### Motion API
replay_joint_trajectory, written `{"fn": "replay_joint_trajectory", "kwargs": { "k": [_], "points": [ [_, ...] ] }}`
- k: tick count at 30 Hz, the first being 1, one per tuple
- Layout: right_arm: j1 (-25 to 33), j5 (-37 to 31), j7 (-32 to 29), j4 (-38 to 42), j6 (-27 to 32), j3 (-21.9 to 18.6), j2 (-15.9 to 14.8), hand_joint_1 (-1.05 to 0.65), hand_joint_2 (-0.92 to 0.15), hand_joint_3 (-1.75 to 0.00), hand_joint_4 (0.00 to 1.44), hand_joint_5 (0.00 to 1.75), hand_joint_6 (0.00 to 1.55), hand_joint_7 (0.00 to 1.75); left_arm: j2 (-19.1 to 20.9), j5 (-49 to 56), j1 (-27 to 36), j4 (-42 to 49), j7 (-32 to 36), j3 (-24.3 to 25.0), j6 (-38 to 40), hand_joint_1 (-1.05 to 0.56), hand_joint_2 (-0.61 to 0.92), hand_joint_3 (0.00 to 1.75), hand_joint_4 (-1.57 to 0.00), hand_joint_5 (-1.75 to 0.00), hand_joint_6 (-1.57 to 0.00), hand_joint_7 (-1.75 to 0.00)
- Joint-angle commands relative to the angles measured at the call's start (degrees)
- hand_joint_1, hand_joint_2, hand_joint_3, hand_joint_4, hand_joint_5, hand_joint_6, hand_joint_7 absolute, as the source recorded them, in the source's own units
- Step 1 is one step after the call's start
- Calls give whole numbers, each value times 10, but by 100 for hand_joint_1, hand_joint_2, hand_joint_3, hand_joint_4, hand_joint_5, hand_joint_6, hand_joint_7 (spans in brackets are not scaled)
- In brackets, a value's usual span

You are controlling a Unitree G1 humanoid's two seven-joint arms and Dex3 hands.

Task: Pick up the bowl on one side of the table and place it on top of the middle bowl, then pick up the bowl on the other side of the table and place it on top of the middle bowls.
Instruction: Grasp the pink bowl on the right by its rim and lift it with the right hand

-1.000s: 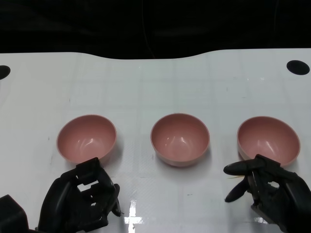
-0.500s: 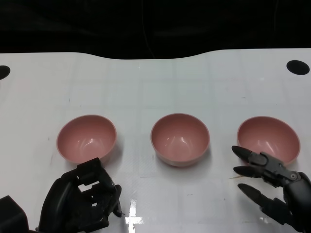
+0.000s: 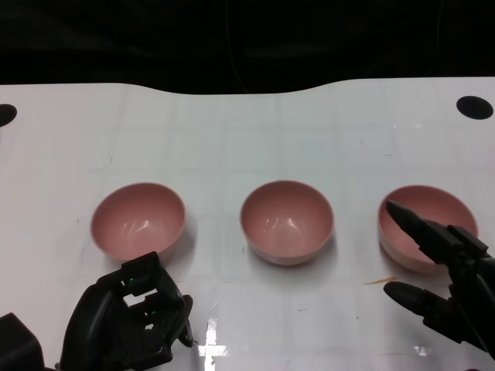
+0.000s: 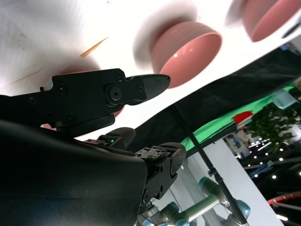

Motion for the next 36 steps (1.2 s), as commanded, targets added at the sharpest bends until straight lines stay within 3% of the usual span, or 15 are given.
{"fn": "replay_joint_trajectory", "kwargs": {
  "k": [1, 14, 21, 29, 36],
  "points": [
    [2, -16, -8, -22, 22, 2, -17, -73, -90, 0, 18, 26, 21, 0, 9, -5, 3, 0, -6, 2, -3, -18, 62, 95, -93, -159, -85, -139],
    [-22, -182, 3, -84, 197, 48, -38, -72, -87, 0, 21, 28, 25, 2, 10, -4, 16, -24, 3, 0, 12, -20, 62, 89, -93, -158, -86, -139],
    [-74, -229, 14, -22, 266, 93, -54, -68, -83, 0, 25, 31, 29, 3, 8, -3, 20, -28, 1, -1, 6, -20, 62, 91, -91, -161, -84, -140],
    [-146, -248, 27, 73, 321, 145, -67, -68, -85, -1, 27, 30, 31, 2, 6, -4, 20, -35, 5, -2, 12, -19, 64, 91, -90, -162, -84, -140],
    [-212, -251, 24, 183, 356, 195, -71, -60, -89, -1, 45, 18, 45, 3, 3, 2, 24, -39, 10, -4, 7, -20, 62, 91, -91, -162, -84, -139]
  ]
}}
